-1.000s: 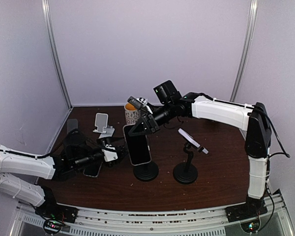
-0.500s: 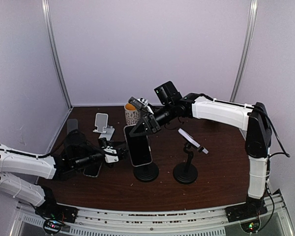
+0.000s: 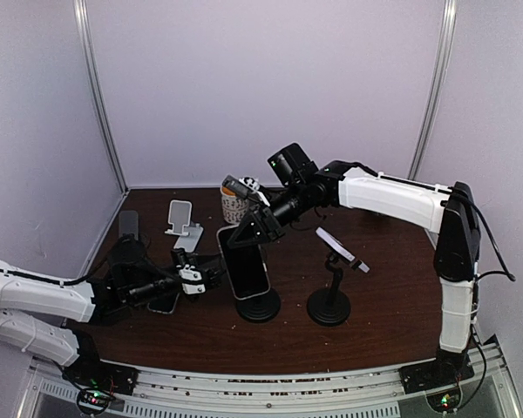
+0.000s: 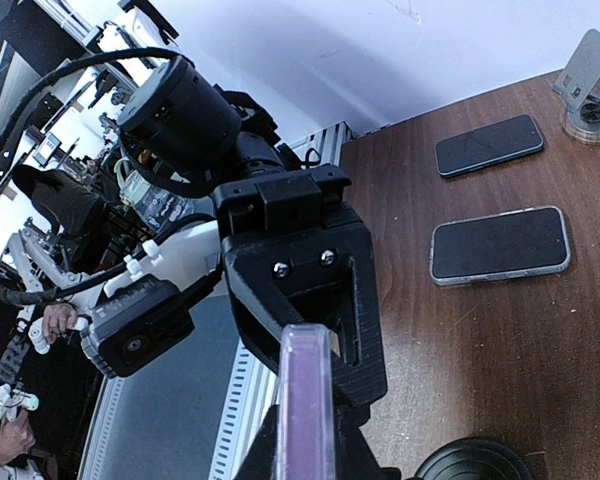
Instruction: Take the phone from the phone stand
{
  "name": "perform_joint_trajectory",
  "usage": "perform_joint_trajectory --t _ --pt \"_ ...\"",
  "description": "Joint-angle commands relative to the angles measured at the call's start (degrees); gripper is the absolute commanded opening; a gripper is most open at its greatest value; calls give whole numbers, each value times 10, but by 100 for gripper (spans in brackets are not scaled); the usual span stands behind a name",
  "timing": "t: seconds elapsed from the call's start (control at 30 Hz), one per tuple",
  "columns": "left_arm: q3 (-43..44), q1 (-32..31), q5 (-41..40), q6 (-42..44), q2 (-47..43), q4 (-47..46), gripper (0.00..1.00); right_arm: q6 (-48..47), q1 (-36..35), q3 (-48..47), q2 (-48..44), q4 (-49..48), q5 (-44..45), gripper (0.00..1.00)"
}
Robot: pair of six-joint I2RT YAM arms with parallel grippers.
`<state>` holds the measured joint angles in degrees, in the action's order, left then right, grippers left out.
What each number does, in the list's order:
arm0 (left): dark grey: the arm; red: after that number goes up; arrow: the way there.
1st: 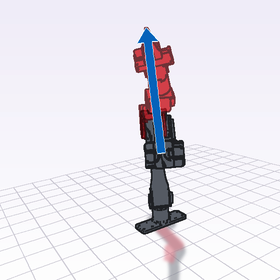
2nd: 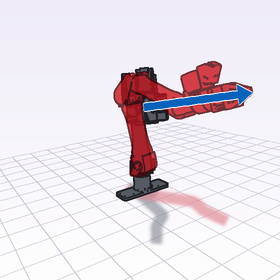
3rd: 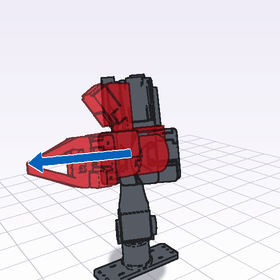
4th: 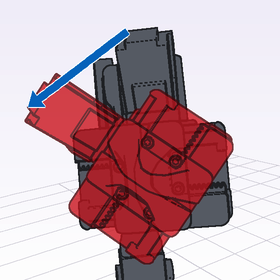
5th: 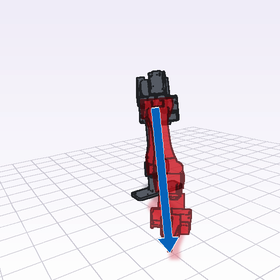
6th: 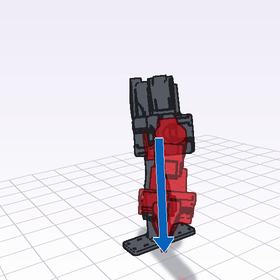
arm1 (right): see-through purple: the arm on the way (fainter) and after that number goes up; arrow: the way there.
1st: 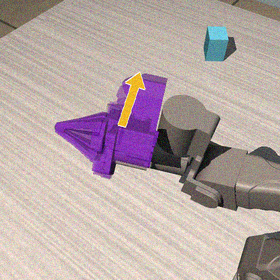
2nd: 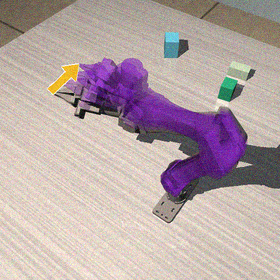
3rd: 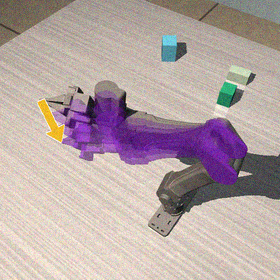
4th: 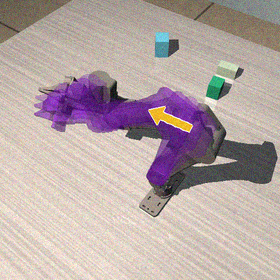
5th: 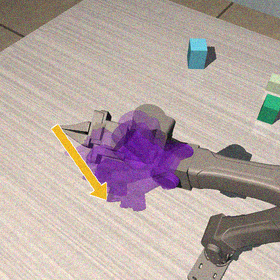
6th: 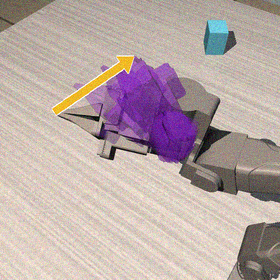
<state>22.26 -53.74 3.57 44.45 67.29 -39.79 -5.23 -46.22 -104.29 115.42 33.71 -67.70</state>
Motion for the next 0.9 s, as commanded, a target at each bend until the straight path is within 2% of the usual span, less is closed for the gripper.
perform_joint_trajectory --t 0.0,0.33,0.87 --pt "-13 17 -26 -5 -42 -25 0 -59 16 -17 15 151 35 0" --pt "-27 19 -34 4 -45 -17 0 -67 25 -24 12 167 42 0" --pt "-26 48 -19 -33 -38 -31 0 -101 25 -18 -7 186 31 0"
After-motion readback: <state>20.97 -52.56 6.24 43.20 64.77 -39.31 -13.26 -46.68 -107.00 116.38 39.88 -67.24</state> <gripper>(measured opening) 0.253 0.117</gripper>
